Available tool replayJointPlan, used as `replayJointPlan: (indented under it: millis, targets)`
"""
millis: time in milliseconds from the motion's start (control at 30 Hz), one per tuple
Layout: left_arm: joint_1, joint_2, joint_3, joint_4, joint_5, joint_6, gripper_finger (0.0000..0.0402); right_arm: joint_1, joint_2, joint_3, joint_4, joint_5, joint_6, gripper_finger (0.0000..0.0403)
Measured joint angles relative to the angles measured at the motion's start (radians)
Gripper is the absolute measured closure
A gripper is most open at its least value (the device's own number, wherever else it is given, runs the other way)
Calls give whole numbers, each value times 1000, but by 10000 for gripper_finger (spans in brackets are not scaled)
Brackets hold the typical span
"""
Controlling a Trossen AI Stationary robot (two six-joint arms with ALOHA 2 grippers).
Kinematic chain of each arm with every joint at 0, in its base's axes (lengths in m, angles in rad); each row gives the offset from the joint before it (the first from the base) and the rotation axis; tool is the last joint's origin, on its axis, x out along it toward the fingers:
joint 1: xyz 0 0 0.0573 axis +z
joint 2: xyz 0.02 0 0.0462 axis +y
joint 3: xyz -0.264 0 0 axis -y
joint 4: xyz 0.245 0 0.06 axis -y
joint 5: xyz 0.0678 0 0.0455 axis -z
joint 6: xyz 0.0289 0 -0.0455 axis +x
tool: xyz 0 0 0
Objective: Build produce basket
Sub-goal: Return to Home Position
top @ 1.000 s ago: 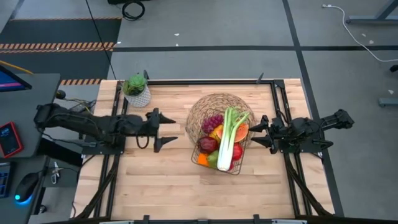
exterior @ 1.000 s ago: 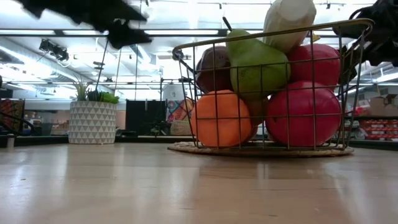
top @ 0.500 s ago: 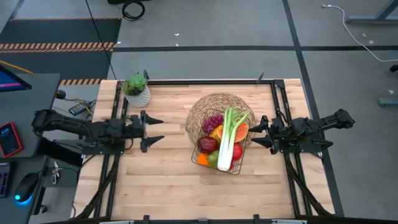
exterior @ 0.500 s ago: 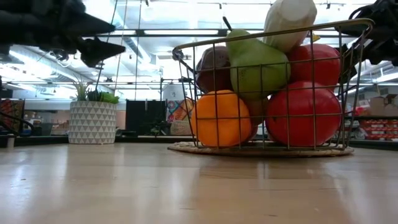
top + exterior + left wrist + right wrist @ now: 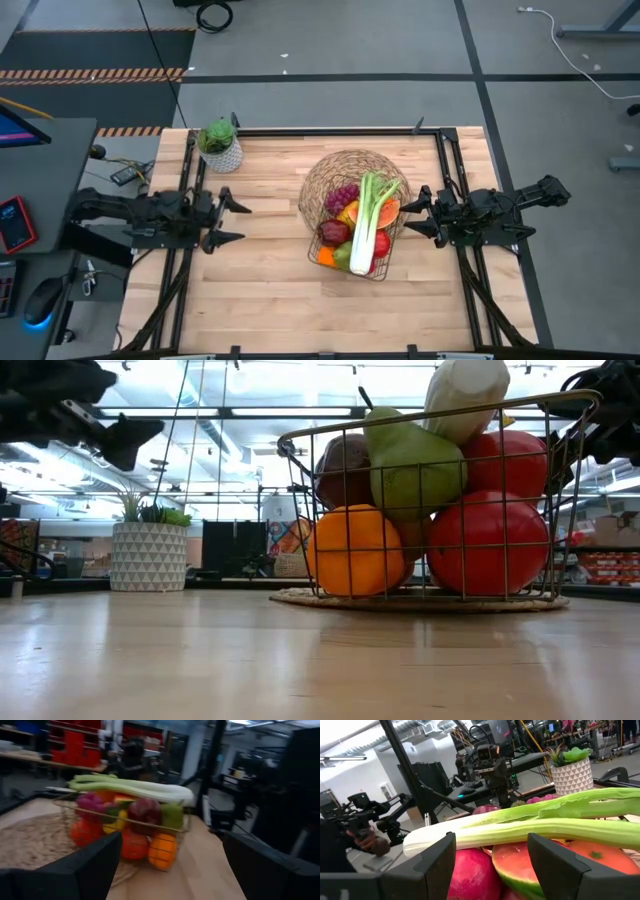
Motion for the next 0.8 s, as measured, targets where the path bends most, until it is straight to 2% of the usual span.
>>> replayJointPlan:
  millis: [133, 367, 800]
  targets:
    - [0, -61, 0, -89, 35, -19, 47, 0, 0, 0, 0, 0, 0, 153]
    - [0, -61, 0, -99, 36, -237, 47, 0, 0, 0, 0, 0, 0, 153]
    - [0, -61, 0, -99, 35, -227, 47, 0, 0, 0, 0, 0, 0, 153]
